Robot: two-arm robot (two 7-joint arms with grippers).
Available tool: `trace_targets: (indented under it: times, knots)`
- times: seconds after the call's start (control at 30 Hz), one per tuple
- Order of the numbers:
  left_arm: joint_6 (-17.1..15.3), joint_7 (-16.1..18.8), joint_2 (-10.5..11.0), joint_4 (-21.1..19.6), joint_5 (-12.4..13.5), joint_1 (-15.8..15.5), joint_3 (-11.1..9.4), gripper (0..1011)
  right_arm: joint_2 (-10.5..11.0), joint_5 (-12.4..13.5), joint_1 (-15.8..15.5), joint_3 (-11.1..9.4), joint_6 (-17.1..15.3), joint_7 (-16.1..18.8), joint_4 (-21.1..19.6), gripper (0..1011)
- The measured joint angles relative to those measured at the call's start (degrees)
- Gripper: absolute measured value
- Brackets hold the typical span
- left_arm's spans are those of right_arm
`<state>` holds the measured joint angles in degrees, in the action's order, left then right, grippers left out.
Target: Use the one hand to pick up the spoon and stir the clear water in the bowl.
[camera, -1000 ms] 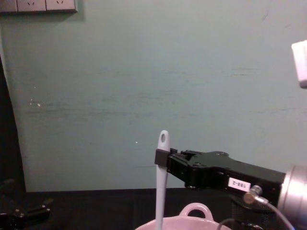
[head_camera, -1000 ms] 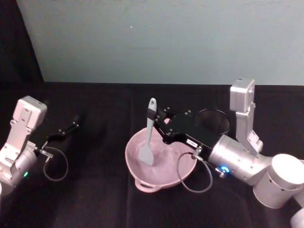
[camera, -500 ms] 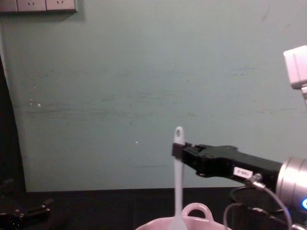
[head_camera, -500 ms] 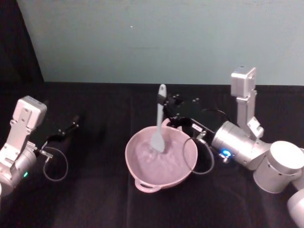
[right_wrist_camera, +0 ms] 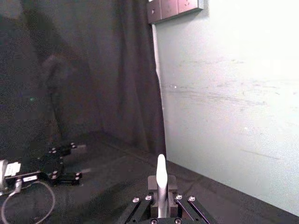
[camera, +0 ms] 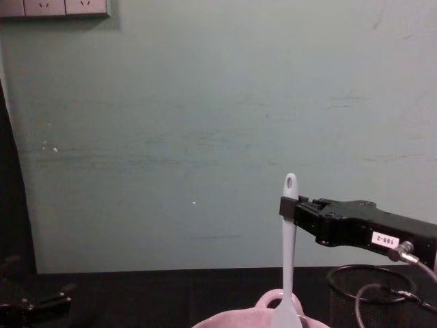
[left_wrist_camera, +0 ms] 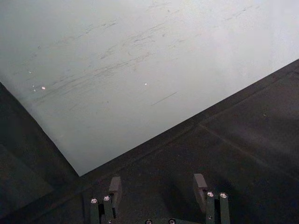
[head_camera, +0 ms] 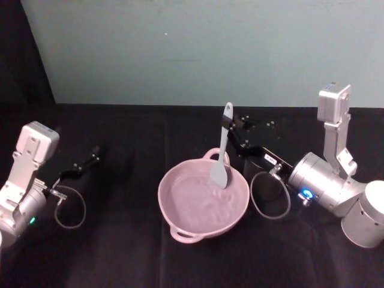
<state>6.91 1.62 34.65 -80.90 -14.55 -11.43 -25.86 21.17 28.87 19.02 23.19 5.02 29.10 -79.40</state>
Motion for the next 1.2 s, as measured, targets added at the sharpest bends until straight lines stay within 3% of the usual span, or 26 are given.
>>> trace_targets:
  times: [0.17,0.43,0.63,0.9,1.2]
  knots:
    - [0.0,0.0,0.0,0.0,0.0,0.0,0.0,1005,0.6,-0.2,-1.6,0.4,-0.3,0.5,-2.3,121]
    - [0.0,0.0,0.0,0.0,0.0,0.0,0.0,1005,0.7,-0.1,-3.5,2.8,-1.0,2.3,-5.8,121]
    - [0.0,0.0,0.0,0.0,0.0,0.0,0.0,1005,0.3,0.2,-3.5,4.1,-1.1,3.0,-6.6,122]
    - [0.0,0.0,0.0,0.0,0.0,0.0,0.0,1005,-1.4,1.5,-0.9,4.9,-1.7,3.6,-3.5,122]
    - [0.0,0.0,0.0,0.0,0.0,0.0,0.0,1005,-3.2,2.4,3.7,4.6,-3.1,2.4,3.8,121]
